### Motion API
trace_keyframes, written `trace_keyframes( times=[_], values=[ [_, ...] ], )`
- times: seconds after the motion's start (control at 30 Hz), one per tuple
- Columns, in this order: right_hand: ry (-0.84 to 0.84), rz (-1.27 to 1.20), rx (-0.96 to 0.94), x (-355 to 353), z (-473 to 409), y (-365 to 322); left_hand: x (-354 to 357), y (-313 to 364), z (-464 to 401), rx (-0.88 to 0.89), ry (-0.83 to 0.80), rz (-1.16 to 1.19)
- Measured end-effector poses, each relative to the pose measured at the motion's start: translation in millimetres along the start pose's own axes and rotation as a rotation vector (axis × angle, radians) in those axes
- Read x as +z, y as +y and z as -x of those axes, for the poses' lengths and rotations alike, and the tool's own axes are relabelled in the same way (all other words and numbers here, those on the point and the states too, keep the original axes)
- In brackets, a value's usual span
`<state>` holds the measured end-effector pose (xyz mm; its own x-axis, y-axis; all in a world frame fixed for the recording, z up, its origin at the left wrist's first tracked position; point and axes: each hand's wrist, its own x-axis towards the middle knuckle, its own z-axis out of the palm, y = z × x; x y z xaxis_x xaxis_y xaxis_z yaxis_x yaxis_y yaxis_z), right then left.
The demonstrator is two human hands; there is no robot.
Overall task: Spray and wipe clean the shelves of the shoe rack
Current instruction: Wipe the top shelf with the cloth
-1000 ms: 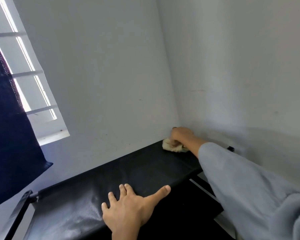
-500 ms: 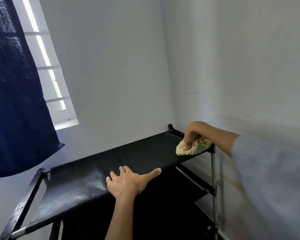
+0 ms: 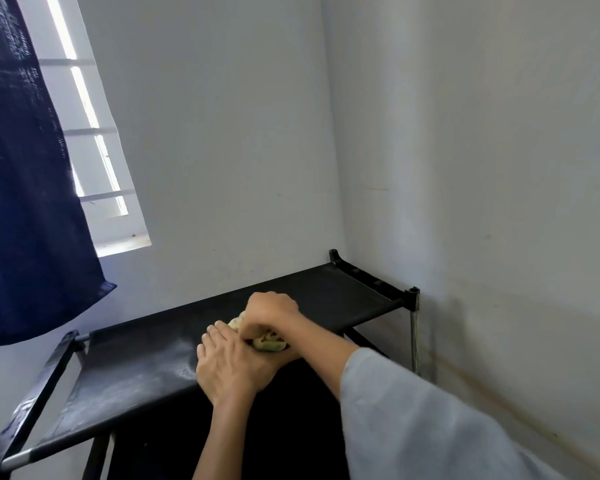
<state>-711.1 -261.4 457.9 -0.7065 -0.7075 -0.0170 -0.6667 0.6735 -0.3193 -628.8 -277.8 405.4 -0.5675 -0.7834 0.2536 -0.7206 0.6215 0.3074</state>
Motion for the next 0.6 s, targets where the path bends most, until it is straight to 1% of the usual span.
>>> trace_keyframes(
  times=[0.07,0.1,0.17,0.23,0.3,0.37,0.43,0.53,0.6],
  values=[
    [-0.004,-0.004,0.024,-3,-4,13,0,3,1,-0.013,-0.024,0.042],
    [0.023,0.003,0.041,-5,-6,23,0,5,1,-0.028,-0.03,0.056],
    [0.142,0.052,0.095,-11,-9,47,-1,7,1,-0.061,-0.041,0.063],
    [0.25,0.106,0.196,-19,-10,79,-2,7,1,-0.077,-0.048,0.048],
    [0.294,0.118,0.312,-31,-11,111,-2,6,2,-0.087,-0.05,0.035],
    [0.276,0.131,0.415,-43,-12,137,-2,7,1,-0.078,-0.044,0.032],
    [0.238,0.161,0.479,-46,-13,145,0,5,0,-0.065,-0.016,0.047],
    [0.241,0.227,0.457,-40,-21,133,5,1,0,-0.034,0.065,0.101],
    [0.258,0.21,0.42,-32,-24,118,8,1,0,0.017,0.124,0.16]
  ],
)
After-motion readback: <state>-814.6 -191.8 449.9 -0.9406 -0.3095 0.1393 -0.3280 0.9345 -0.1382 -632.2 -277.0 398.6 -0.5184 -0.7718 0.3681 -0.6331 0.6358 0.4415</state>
